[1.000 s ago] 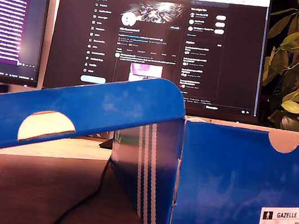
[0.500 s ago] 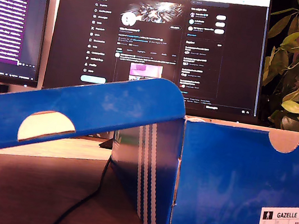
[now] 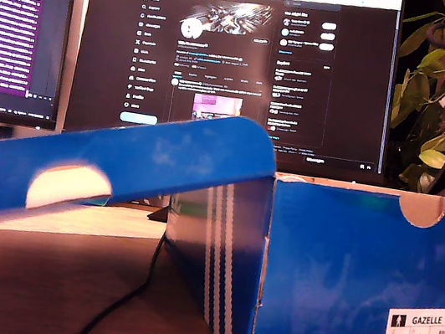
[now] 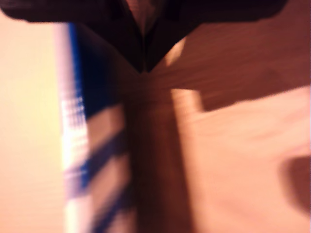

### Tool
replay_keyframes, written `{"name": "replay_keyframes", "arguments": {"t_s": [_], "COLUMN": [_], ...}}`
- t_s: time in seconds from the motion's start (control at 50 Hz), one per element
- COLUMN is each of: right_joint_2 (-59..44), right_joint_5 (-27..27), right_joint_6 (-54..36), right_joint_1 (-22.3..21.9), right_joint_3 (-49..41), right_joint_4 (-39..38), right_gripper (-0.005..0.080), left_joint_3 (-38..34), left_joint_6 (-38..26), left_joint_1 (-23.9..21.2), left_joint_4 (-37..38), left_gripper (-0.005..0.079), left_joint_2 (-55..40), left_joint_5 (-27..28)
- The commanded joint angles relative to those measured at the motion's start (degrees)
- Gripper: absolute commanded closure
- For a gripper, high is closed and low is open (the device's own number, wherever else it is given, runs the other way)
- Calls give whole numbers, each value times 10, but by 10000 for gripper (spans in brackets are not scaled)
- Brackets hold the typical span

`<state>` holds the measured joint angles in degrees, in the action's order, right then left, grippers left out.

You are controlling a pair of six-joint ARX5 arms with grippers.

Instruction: Close the blue shoebox by pushing the lid with your left arm and holding the box in place with your right arm

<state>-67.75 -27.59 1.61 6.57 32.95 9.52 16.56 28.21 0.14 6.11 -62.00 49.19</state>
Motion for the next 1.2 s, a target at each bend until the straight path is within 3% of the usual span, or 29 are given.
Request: {"name": "replay_keyframes", "arguments": {"t_s": [0.0, 0.26, 0.8, 0.96, 1.18], "right_joint_2": [-7, -7, -6, -5, -5], "right_joint_5": [-3, -3, 1, 1, 0], "right_joint_6": [-1, -1, -1, -2, -21], "right_joint_1": [9, 9, -16, -37, -45], "right_joint_3": [3, 3, 60, 118, 190], "right_joint_4": [-4, -5, 0, 44, 92], "right_gripper": [764, 764, 764, 764, 764], "left_joint_3": [20, 100, 245, 247, 250], "left_joint_6": [14, 33, 54, 85, 99], "left_joint_1": [-2, -20, -186, -243, -331], "left_joint_4": [-16, -15, -69, -139, -308], "left_gripper": [761, 761, 761, 761, 761], "left_joint_2": [2, 2, -5, -24, -71], "left_joint_5": [26, 88, 22, -20, -64]}}
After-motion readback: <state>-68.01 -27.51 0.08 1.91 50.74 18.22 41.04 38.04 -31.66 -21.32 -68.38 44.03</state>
